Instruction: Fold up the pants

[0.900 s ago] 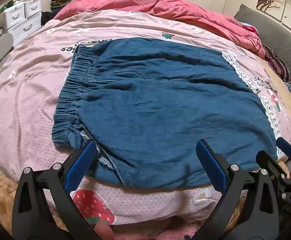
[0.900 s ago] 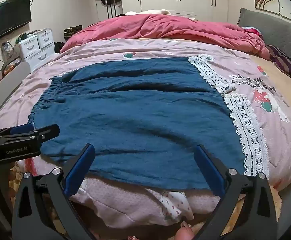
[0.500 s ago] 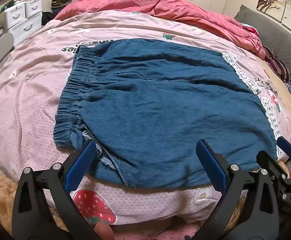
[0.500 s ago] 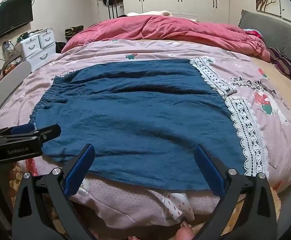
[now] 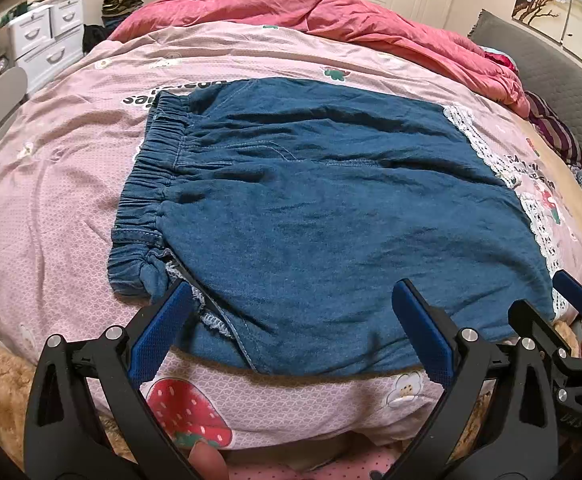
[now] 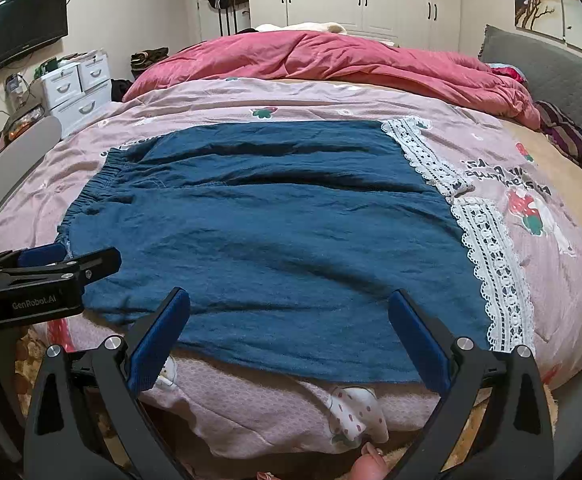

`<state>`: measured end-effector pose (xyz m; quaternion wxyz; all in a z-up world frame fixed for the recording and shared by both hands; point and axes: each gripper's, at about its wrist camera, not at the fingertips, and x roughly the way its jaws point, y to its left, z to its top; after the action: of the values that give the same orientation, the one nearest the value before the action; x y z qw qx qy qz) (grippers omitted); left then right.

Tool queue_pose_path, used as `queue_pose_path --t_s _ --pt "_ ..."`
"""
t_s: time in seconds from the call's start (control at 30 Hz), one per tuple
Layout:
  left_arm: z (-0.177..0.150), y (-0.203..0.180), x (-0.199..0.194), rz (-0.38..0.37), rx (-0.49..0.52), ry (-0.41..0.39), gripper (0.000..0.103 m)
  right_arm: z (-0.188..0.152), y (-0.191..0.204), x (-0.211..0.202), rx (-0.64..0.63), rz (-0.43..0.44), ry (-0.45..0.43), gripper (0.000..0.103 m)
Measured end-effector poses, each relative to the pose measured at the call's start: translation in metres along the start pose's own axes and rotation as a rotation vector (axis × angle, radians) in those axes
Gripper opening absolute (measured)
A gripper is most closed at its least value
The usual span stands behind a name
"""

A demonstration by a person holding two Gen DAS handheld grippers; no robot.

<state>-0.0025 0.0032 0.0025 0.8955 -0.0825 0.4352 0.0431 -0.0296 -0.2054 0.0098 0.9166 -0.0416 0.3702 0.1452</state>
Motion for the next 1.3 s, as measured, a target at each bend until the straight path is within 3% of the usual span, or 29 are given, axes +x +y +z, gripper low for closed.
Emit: queue_pose_path --t_s 1.3 --pt "-0.001 0.0009 -0.0025 0.003 0.005 -0.002 0.094 0.0023 0.0035 0.0054 -0.013 0.004 0.009 0.099"
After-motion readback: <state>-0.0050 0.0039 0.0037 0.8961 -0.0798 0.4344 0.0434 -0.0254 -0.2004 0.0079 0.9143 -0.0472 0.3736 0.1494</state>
